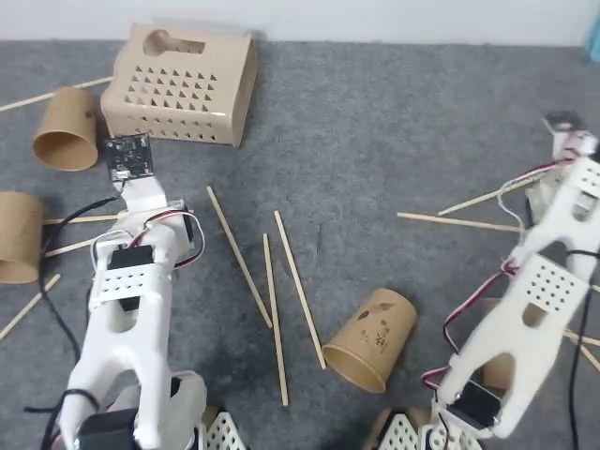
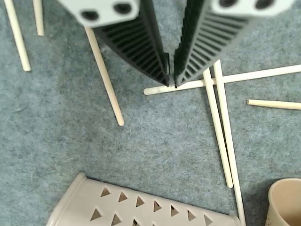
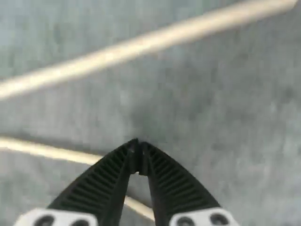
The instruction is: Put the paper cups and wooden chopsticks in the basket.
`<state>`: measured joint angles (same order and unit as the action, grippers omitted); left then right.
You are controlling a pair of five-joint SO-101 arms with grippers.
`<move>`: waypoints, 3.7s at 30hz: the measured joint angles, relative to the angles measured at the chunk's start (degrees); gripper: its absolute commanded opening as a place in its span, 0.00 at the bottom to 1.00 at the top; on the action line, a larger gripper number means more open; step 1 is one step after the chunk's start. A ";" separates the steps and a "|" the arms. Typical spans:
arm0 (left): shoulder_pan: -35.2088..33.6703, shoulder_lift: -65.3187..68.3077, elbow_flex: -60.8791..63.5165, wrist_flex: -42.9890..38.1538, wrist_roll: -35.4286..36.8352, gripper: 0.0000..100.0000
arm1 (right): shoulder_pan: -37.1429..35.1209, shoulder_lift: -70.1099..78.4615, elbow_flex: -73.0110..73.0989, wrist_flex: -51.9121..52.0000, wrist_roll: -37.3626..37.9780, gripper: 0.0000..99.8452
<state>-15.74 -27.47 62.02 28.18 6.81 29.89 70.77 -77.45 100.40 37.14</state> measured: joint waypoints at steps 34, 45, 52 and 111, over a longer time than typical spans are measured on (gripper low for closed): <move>0.00 0.00 0.00 0.00 0.00 0.01 | -6.15 11.43 -13.89 -12.57 -6.42 0.01; 0.00 0.00 0.00 0.00 0.00 0.01 | -0.09 11.52 -17.32 0.09 -3.43 0.01; 0.00 0.00 0.00 0.00 0.00 0.01 | 4.04 11.52 -17.23 0.26 -3.43 0.01; -16.44 0.00 -40.18 25.49 9.41 0.09 | 1.49 -142.15 149.80 -33.67 -38.59 0.01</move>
<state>-32.18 -27.47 21.85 53.67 16.22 31.38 -71.38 72.35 66.73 -1.45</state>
